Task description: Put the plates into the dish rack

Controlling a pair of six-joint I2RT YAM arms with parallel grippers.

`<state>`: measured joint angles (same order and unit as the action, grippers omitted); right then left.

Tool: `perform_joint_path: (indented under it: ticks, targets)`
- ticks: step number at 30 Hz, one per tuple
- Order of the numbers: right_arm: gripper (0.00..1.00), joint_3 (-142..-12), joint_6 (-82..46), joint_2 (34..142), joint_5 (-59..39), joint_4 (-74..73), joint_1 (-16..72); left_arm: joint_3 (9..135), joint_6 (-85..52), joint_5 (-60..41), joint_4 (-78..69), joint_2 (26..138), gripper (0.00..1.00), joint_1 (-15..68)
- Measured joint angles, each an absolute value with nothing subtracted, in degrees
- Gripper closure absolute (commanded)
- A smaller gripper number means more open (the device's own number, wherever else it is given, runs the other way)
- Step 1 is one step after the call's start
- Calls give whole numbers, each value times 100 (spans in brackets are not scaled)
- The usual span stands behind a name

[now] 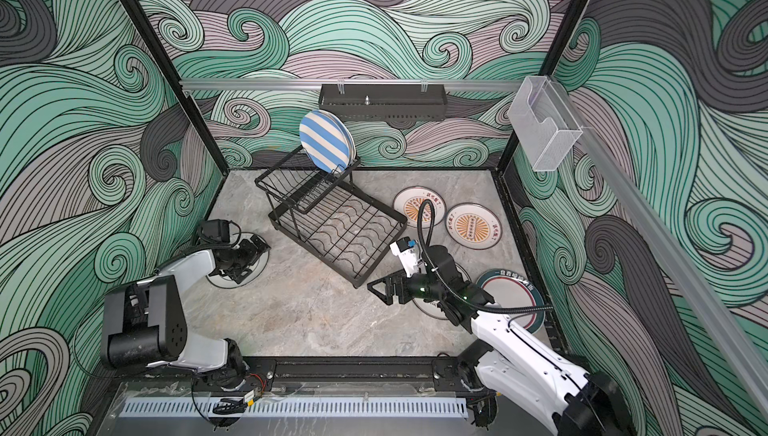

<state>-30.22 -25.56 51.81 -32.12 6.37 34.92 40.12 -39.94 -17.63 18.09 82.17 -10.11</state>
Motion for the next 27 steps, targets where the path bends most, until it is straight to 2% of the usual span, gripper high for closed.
perform_joint_path:
  ticks: [8,17,27]
  targets:
    - [4,-3520,-2414,5881,-3350,582,3492,3667,-4104,-1931,1750,7931,1,-80]
    - [6,-3852,-2412,6370,-3450,432,3492,3277,-4134,-1798,2276,7201,1,132]
    - [6,-3913,-2449,6563,-3511,368,3494,3273,-4099,-1448,2436,7026,1,134]
